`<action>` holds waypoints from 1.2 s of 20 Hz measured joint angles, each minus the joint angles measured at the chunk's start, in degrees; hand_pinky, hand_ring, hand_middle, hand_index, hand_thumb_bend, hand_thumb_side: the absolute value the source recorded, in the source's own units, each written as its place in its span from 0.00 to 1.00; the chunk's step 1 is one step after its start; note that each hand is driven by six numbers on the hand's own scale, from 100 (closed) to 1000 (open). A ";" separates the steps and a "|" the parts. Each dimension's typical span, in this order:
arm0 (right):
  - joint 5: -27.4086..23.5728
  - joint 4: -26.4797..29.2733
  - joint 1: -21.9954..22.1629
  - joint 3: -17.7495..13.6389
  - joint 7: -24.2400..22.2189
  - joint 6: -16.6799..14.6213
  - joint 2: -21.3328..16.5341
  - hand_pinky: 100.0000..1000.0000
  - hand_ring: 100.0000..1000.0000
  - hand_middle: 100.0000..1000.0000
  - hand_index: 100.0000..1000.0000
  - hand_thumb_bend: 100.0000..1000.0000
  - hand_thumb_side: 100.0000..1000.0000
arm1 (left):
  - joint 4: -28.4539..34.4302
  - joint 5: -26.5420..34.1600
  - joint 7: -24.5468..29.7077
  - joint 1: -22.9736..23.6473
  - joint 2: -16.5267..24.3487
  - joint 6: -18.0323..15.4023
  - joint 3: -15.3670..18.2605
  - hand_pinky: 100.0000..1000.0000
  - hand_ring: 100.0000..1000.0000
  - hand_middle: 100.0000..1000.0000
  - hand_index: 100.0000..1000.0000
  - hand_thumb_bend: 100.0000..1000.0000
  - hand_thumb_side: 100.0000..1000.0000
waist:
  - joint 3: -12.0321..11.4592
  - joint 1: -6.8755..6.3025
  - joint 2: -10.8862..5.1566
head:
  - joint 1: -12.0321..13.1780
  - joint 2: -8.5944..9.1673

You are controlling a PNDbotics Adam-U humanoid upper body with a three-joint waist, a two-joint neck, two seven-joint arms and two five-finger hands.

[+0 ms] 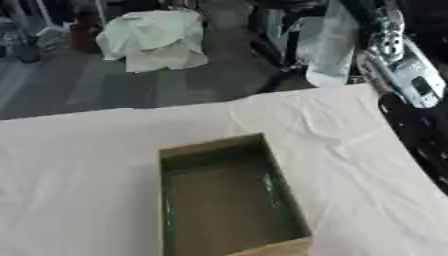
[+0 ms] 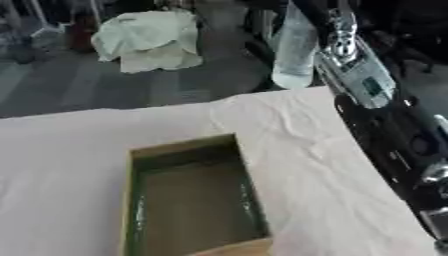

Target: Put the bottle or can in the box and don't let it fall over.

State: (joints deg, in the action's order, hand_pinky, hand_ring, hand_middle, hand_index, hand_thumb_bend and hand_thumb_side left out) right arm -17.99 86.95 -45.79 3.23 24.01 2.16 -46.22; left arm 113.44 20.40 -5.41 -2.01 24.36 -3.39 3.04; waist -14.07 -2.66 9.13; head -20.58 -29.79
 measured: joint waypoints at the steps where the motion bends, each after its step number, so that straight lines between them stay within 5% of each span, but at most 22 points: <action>1: 0.60 0.78 0.11 0.22 0.10 0.30 0.59 0.02 0.00 0.05 0.07 0.00 0.35 | 0.00 0.13 0.05 0.22 0.02 0.08 0.00 1.00 0.85 0.96 0.77 0.00 0.76 | 0.11 0.16 -0.53 | 0.20 -0.43; 7: 4.61 5.01 2.48 1.58 0.94 2.16 4.40 0.01 0.00 0.05 0.07 0.00 0.32 | 0.00 0.53 0.07 1.20 0.46 0.24 0.01 1.00 0.84 0.95 0.76 0.00 0.76 | 0.43 0.18 -1.59 | 1.18 -2.04; 8: 5.25 5.75 2.85 1.93 0.84 2.47 5.01 0.01 0.00 0.05 0.07 0.00 0.20 | 0.00 0.60 0.06 1.45 0.46 0.27 0.02 1.00 0.84 0.95 0.76 0.00 0.76 | 0.54 0.20 -1.75 | 1.31 -2.28; 9: 5.85 6.52 3.23 2.28 0.69 2.79 5.60 0.01 0.00 0.05 0.07 0.00 0.33 | 0.00 0.67 0.06 1.59 0.46 0.29 0.03 1.00 0.84 0.95 0.76 0.00 0.76 | 0.60 0.20 -1.95 | 1.37 -2.35; 24: 15.71 9.04 6.02 7.78 -0.82 4.66 14.49 0.01 0.00 0.05 0.07 0.00 0.39 | 0.00 0.69 0.41 2.23 0.44 1.14 0.04 1.00 0.84 0.96 0.76 0.00 0.77 | 0.53 0.39 -2.27 | 1.24 -2.89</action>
State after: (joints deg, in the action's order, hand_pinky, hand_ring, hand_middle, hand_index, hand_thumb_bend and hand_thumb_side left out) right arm -2.28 95.99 -39.76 11.01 23.19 6.81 -31.73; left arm 113.44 21.09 -5.00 0.22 24.80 -2.24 3.08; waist -13.54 -2.26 6.86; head -19.34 -32.67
